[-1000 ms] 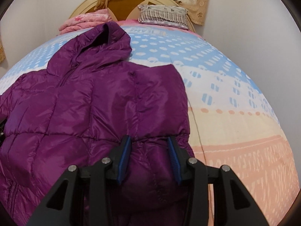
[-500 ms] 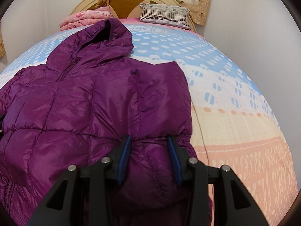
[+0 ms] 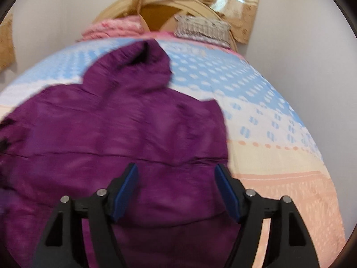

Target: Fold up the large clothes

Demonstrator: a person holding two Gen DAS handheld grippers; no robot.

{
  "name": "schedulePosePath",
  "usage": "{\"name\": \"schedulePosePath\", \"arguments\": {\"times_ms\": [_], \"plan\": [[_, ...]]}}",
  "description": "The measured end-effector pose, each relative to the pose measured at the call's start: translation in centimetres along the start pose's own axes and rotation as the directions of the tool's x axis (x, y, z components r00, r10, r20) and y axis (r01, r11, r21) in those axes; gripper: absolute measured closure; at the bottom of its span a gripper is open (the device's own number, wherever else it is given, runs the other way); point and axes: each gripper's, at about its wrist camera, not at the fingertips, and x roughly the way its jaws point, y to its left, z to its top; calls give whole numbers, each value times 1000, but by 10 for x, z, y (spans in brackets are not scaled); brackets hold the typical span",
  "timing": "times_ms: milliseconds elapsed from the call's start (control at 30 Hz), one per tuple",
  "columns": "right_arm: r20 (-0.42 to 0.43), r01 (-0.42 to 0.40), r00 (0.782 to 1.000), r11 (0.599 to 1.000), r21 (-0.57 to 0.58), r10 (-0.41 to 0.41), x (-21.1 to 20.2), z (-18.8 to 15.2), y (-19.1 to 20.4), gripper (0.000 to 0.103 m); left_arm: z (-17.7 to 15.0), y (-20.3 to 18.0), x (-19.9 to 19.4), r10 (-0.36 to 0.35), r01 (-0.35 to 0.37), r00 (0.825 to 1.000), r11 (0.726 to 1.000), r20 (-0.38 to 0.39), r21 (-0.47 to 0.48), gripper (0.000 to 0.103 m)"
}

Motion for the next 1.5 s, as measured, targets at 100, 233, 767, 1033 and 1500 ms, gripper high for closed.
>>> {"name": "schedulePosePath", "arguments": {"times_ms": [100,233,767,1033,1500], "plan": [[-26,-49,999,998,-51,48,8,-2,26,39,-8,2,29,-24,21,995,999,-92,-40,6],[-92,-40,995,993,-112,30,40,-19,43,47,-8,7,34,-68,60,992,995,-102,-78,5],[-37,-79,996,997,-16,79,-10,-20,11,13,-23,90,-29,-24,24,1000,994,1,-110,4],[-13,-117,993,985,-129,116,-79,-80,16,11,-134,225,-30,127,-164,977,963,-174,-215,4],[67,-104,991,978,-179,117,-132,-131,38,11,-194,249,-51,-140,44,974,889,-180,-455,90]]}}
